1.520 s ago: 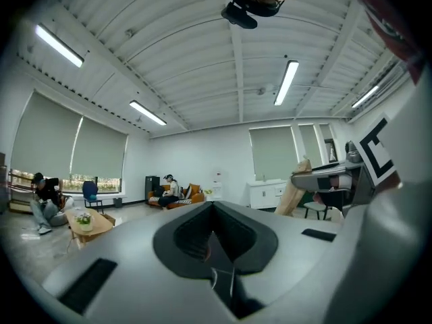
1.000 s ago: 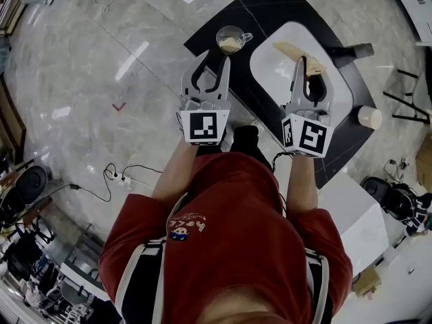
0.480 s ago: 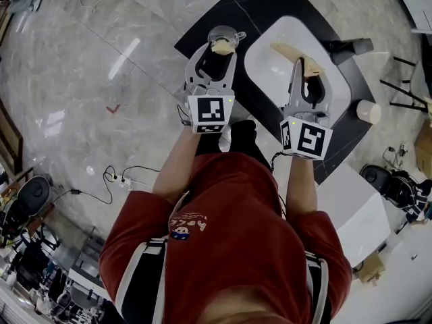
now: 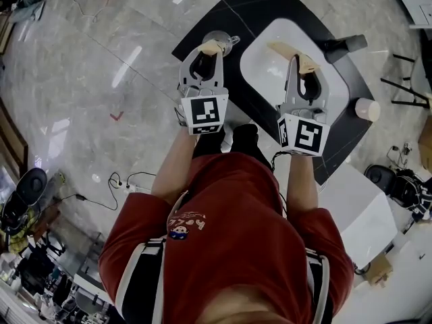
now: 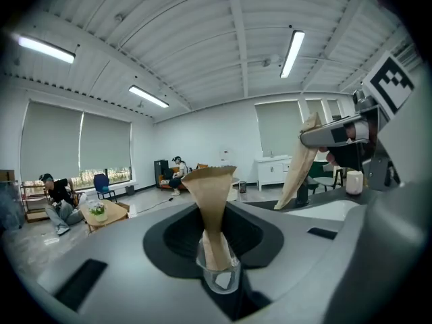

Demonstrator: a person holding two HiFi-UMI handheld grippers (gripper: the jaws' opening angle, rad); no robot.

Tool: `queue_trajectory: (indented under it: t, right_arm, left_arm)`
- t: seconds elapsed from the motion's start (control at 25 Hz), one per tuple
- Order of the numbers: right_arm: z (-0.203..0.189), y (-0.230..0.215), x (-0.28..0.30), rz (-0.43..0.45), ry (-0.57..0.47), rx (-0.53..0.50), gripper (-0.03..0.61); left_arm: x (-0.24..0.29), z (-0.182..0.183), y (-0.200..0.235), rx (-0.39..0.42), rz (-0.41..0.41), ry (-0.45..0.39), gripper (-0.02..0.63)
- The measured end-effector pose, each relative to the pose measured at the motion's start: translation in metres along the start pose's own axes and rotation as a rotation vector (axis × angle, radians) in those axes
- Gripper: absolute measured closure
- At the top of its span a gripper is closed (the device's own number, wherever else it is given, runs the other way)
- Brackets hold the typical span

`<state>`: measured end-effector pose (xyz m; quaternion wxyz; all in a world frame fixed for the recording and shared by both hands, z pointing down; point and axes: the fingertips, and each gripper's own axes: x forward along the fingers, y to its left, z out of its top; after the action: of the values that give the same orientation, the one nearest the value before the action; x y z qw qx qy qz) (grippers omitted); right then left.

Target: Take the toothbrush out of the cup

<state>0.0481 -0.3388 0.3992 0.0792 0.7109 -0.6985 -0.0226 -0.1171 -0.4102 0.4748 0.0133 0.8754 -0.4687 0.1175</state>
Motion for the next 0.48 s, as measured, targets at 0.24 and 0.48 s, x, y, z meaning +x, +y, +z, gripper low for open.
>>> queue_trajectory:
  t: [0.24,0.48]
  right_arm:
    - [0.016,-0.015,-0.01,-0.032,-0.057,0.018,0.506]
    - [0.033,-0.046,-0.032,-0.099,-0.102,0.019,0.505]
  left_arm:
    - [-0.005,0.044,-0.001,0.037,0.003,-0.081,0.532]
    - [-0.012,0.101,-0.019,0.07,-0.03,-0.193,0.534]
